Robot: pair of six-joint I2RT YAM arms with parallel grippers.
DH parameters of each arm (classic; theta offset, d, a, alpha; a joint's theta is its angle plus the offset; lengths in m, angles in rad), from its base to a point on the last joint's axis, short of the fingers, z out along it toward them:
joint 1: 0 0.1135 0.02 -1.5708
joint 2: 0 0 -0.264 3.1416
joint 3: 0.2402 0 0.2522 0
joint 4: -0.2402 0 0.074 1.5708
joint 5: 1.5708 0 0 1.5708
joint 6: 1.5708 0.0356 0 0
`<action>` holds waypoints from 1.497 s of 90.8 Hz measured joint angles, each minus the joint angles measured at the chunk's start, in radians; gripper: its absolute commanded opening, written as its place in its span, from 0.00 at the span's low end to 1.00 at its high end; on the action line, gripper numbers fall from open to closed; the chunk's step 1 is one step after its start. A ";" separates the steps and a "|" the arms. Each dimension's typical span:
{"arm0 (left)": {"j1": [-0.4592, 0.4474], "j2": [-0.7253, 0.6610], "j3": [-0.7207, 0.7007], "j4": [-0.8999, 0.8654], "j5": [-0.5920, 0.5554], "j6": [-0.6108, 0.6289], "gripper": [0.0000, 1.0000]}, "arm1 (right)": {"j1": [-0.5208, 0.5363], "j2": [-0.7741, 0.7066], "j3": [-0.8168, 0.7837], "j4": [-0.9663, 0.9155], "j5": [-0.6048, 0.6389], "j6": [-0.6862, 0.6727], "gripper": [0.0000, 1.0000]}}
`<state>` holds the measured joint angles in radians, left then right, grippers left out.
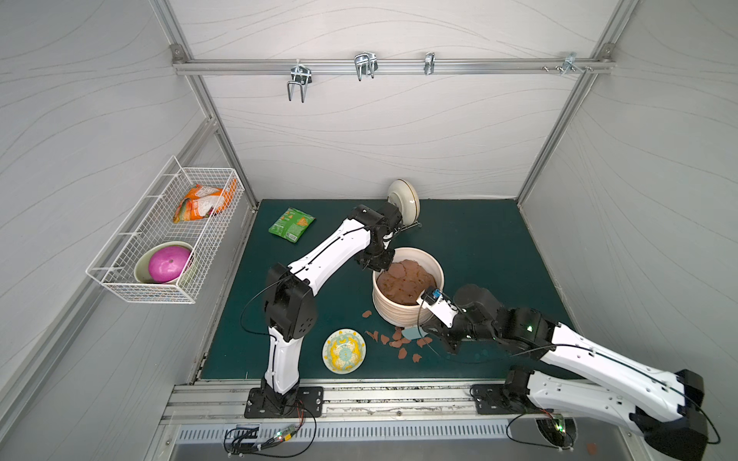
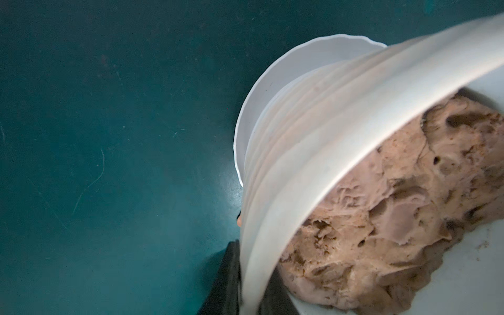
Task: Scrub the dried mud off the ceramic pot
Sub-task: Place the brush at the center of the board.
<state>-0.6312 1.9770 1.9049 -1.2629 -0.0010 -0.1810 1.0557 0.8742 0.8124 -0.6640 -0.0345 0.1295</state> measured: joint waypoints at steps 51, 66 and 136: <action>0.010 0.029 0.038 0.044 -0.003 0.215 0.08 | -0.163 -0.031 0.040 -0.203 0.296 0.220 0.00; 0.010 0.031 0.038 0.052 -0.002 0.236 0.10 | -0.267 -0.030 0.040 -0.185 0.333 0.201 0.00; 0.026 -0.171 -0.068 0.186 -0.053 0.137 0.75 | -0.797 0.119 -0.169 0.342 -0.116 0.256 0.00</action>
<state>-0.6052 1.8057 1.8366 -1.0771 -0.0540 -0.0441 0.2592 0.9932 0.6437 -0.3218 -0.1509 0.3855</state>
